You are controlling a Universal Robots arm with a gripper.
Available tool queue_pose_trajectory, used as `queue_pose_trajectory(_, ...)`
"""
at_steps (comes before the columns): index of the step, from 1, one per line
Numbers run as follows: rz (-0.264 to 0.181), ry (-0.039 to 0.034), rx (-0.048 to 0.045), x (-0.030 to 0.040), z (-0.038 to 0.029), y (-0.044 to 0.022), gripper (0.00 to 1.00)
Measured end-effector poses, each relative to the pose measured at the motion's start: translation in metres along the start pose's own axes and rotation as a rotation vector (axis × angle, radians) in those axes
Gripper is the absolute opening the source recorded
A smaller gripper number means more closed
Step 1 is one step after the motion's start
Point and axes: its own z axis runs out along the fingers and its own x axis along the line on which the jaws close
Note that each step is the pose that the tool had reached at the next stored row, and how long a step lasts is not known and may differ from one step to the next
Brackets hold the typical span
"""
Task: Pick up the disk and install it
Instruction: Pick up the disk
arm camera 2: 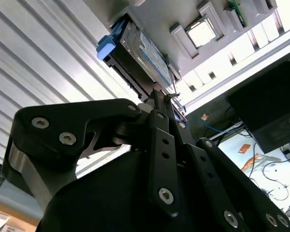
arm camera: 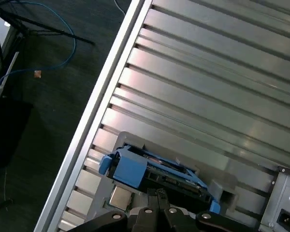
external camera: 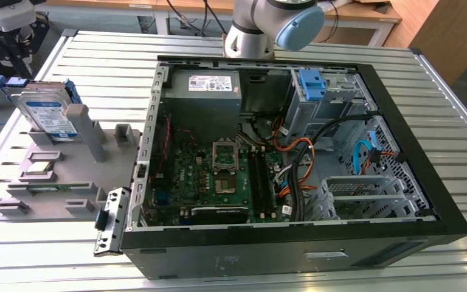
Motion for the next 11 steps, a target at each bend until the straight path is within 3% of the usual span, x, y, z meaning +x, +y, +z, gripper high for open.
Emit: queue_pose_trajectory(11, -0.192, 0.0096, 0.0065, 0.0000, 0.0006, 0.0000, 0.11)
